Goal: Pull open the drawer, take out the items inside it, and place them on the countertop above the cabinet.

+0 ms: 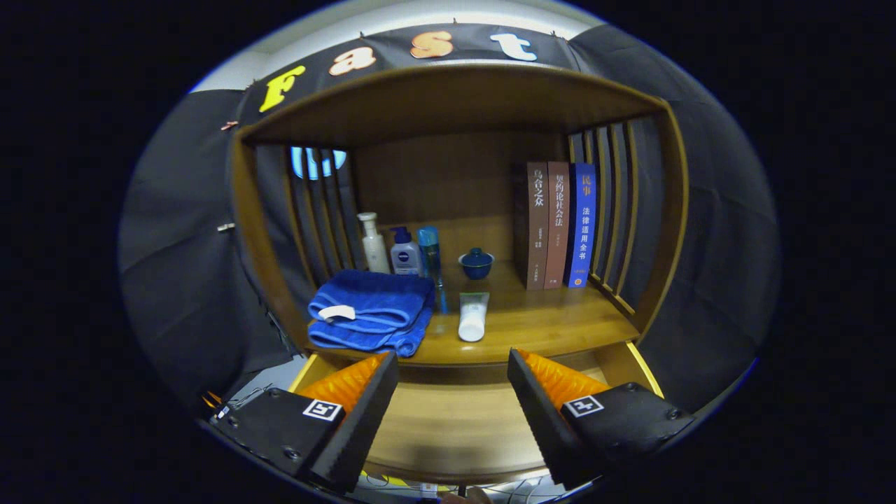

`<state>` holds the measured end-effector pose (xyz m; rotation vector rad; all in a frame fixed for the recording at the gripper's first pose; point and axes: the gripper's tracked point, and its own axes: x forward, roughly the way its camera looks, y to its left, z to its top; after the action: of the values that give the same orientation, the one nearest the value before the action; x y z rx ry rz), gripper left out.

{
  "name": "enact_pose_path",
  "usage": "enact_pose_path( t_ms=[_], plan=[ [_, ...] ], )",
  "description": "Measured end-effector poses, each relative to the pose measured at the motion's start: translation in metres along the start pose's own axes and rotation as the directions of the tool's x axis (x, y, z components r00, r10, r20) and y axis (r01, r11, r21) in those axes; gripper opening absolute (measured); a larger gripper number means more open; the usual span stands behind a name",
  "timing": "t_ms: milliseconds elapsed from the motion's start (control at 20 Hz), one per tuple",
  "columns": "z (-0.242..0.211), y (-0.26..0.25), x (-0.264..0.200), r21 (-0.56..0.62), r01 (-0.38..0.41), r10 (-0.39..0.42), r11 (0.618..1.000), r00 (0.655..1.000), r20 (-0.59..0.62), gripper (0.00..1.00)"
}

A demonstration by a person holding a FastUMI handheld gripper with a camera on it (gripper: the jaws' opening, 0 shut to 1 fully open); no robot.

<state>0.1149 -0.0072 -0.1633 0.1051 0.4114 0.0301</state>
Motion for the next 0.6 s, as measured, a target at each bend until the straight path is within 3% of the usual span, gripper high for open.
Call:
enact_pose_path(
  t_ms=[300,600],
  plan=[
    [-0.063,0.0,-0.06,-0.039,0.013,-0.009,0.999,0.996,0.089,0.99],
    [-0.144,-0.011,-0.069,-0.001,0.037,-0.037,0.999,0.999,0.04,0.99]
  ],
)
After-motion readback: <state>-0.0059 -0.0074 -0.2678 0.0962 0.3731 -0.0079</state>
